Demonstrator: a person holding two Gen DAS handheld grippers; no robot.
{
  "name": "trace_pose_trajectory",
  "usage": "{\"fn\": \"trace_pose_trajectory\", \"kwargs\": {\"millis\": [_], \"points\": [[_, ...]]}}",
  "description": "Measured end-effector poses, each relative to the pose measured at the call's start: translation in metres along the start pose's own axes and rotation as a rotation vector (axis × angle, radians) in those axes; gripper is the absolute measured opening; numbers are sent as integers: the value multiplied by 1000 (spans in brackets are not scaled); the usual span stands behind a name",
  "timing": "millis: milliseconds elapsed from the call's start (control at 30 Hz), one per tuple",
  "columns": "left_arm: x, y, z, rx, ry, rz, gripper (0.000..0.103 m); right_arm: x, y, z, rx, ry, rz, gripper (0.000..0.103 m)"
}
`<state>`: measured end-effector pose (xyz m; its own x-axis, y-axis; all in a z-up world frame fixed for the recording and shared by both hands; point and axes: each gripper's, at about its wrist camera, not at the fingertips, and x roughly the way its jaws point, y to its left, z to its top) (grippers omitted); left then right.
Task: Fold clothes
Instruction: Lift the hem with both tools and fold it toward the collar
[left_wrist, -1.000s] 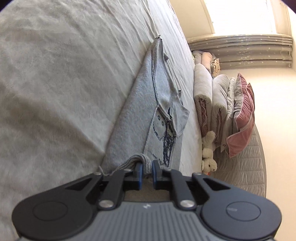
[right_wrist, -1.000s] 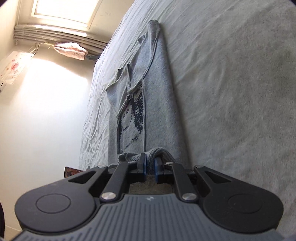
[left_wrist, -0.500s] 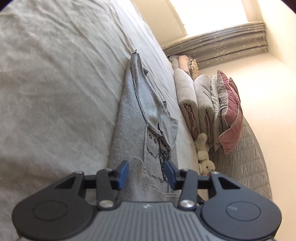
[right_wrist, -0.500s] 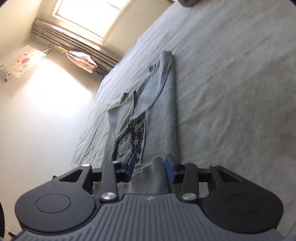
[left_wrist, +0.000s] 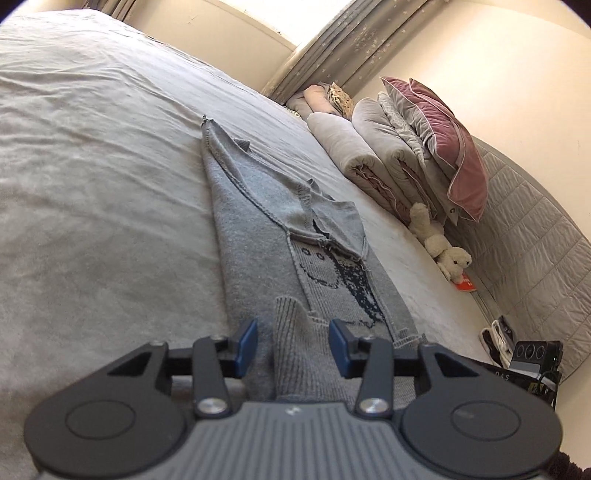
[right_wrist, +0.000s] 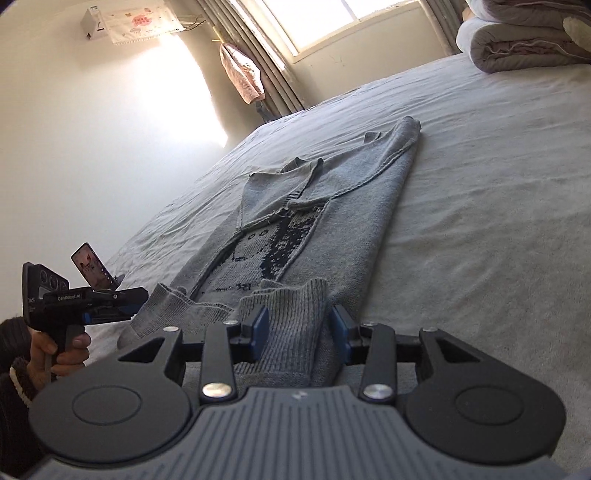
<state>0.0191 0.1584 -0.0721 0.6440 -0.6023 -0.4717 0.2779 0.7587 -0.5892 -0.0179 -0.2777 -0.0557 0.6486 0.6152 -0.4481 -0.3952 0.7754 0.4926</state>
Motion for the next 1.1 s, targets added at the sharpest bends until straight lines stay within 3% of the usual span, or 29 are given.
{"fn": "trace_pose_trajectory", "kwargs": {"millis": [233,300,400,567,867,1100], "points": [[4,-7,-4,48,-9,12,28,3,3,-1,-37,-7,-14,37],[6,-9,-5,63,-9,20,15,3,1,-1,-27,-5,-8,27],[7,-10,-5,63,-14,26,10,3,-2,-1,-3,-5,-8,18],[4,-12,-3,56,-37,19,8,-1,5,0,-29,-22,-37,12],[2,-21,7,40,-83,22,8,-5,16,6,-33,-54,-86,11],[9,-20,18,-1,-108,65,8,-5,20,15,10,-94,-148,11]]}}
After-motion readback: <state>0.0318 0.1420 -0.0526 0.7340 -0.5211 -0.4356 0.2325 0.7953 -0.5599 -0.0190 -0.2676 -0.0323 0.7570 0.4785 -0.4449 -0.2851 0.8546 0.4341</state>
